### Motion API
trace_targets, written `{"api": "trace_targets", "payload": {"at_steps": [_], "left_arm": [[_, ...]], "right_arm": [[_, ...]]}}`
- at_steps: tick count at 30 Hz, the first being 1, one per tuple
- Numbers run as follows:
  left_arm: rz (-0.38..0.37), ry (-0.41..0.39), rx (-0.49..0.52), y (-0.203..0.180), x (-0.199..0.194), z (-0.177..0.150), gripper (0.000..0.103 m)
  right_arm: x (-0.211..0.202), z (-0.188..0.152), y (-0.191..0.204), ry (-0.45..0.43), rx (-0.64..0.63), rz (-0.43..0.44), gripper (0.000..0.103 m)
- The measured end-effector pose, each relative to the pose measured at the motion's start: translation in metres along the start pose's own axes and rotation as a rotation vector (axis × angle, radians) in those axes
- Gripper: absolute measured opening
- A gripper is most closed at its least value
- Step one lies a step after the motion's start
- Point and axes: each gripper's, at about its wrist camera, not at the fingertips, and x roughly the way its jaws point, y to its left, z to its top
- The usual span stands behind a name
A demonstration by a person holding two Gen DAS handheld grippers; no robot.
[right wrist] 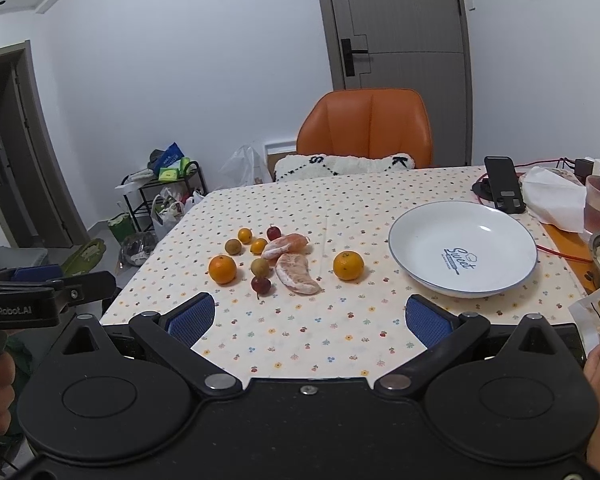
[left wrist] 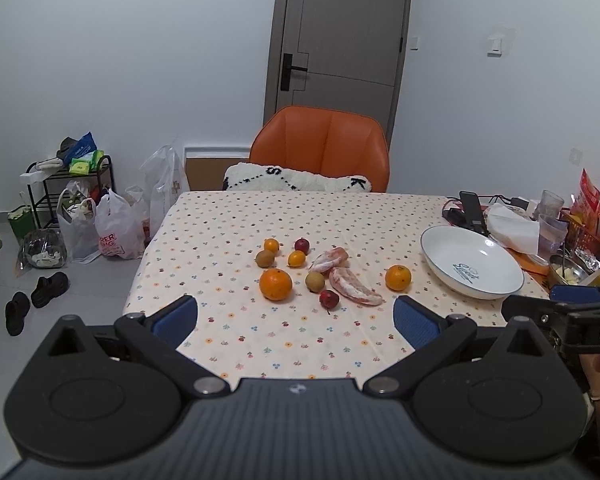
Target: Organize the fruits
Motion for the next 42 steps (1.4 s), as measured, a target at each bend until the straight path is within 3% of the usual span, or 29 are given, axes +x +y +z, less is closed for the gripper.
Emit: {"api": "trace_targets", "payload": {"at_steps": [9,20,31,37,42], "left_arm": [[-0.018,-0.013,-0.001,0.001,0.003,-0.005,0.103],[-0.023,-0.01,-0.039,0.002,0.046,-0.012,0.101],[-0.027,0.038,-0.045,-0.01,0.089,-0.008,0.085],[-0.033,0.077,-0.051,-0.016,0.113,-0.005,0.073],[-0.042,0.093,-0.048,-0.023,0.133,-0.002,0.068]], "right_arm": [[0.007,-0.005,-0.004,-0.002,-0.001,0.02,0.103],[0.045,-0.007,-0.021,0.005,0.0,0.064,0.1],[0.086,-0.002,-0.031,0.031,-0.009,0.106,0.089],[0.107,0.004,-0.046,0.056,0.039,0.112,0.08],[0.126,0.007,-0.056,0.076,0.067,0.112,0.078]]}}
